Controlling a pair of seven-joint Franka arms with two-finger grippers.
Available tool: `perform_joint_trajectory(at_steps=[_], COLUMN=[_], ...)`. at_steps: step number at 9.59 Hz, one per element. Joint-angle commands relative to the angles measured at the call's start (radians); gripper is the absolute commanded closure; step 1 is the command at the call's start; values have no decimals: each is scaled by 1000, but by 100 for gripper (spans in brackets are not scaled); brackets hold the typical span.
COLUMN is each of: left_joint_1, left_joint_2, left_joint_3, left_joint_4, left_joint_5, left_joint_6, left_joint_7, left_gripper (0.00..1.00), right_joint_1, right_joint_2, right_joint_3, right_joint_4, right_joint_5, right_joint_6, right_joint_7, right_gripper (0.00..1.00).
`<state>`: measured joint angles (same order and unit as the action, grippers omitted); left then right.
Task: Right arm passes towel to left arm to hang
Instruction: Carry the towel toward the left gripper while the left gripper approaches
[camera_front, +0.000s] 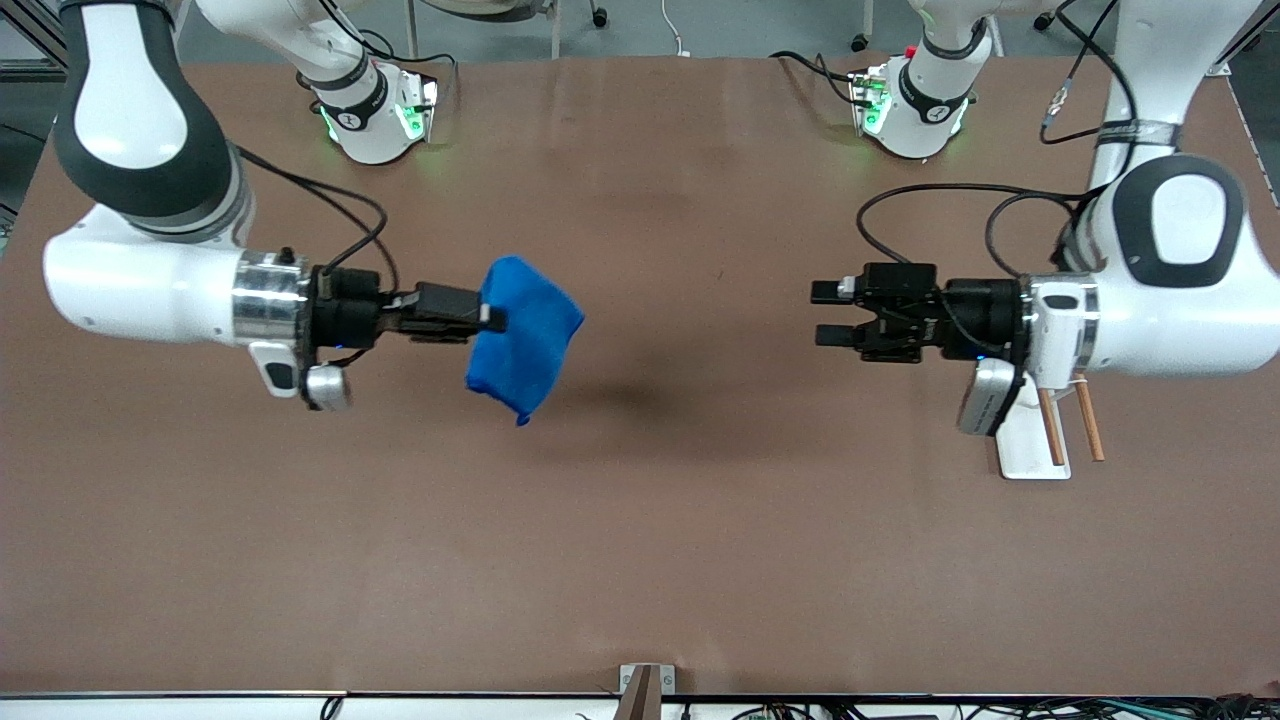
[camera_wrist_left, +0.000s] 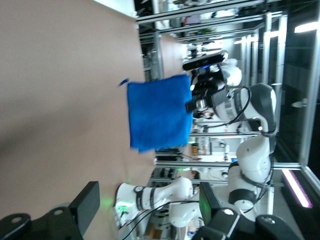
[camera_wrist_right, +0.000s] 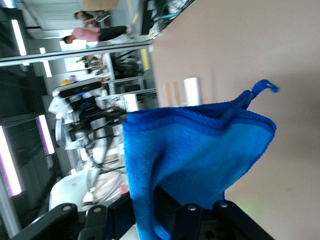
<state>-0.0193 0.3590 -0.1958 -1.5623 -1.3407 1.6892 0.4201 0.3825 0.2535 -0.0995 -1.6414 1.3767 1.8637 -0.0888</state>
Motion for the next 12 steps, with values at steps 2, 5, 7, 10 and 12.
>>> perform_joint_trajectory(at_steps=[2,5,7,10,12], left_joint_1=[-72,-134,-148,-149,-148], left_joint_2=[92,153,159,158,158], left_joint_3=[-8,-10,-10,-10,-10], left_joint_4=[-16,-18,-24,-56,-64], left_joint_5=[-178,-323,-379,-379,-379], left_joint_6=[102,115,118,112,109], left_joint_7=[236,353,350,350,336], left_gripper=[29,35,37,36,37], right_joint_1=[90,185,202,204,204], right_joint_2=[-3,9,12,16,18], right_joint_3=[-8,-8,-8,-8,-8], right_joint_4=[8,31,41,46,46], right_joint_5=[160,285,291,294,294], right_joint_6=[87,207,216,216,216], right_joint_7=[0,-5,-3,-3,-3], right_gripper=[100,100,100,100,100])
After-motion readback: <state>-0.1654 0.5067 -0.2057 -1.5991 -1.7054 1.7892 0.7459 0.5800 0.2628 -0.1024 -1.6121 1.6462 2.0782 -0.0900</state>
